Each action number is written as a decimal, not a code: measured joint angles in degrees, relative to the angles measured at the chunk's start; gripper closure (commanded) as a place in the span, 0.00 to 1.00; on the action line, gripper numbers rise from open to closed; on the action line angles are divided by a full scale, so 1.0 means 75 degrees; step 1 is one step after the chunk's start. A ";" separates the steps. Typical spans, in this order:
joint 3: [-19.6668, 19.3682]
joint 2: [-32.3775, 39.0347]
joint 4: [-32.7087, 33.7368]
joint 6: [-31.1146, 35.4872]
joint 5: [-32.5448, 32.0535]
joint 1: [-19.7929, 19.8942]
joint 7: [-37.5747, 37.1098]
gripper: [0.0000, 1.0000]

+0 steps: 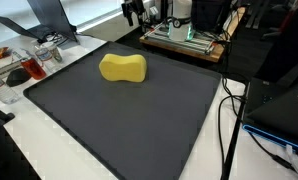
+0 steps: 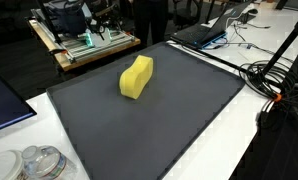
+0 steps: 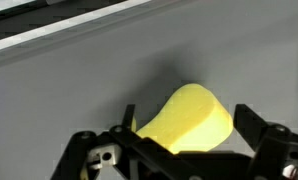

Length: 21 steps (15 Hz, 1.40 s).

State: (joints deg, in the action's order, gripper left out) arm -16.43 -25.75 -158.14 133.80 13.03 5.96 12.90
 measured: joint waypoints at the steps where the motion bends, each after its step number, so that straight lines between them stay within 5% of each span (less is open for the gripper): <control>1: -0.0155 0.0146 0.0077 0.0001 0.0006 0.0078 0.0039 0.00; 6: -0.0991 0.1168 0.0930 -0.0003 0.0324 0.0339 0.0741 0.00; 11: -0.1305 0.2368 0.2358 -0.0337 0.1278 0.0348 0.1991 0.00; 16: -0.1110 0.3803 0.4008 -0.1265 0.2241 0.0651 0.3354 0.00; 21: -0.0441 0.5023 0.5664 -0.2323 0.2265 0.1304 0.4240 0.00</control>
State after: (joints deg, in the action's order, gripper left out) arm -19.74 11.92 -115.66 116.38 30.01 15.73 44.70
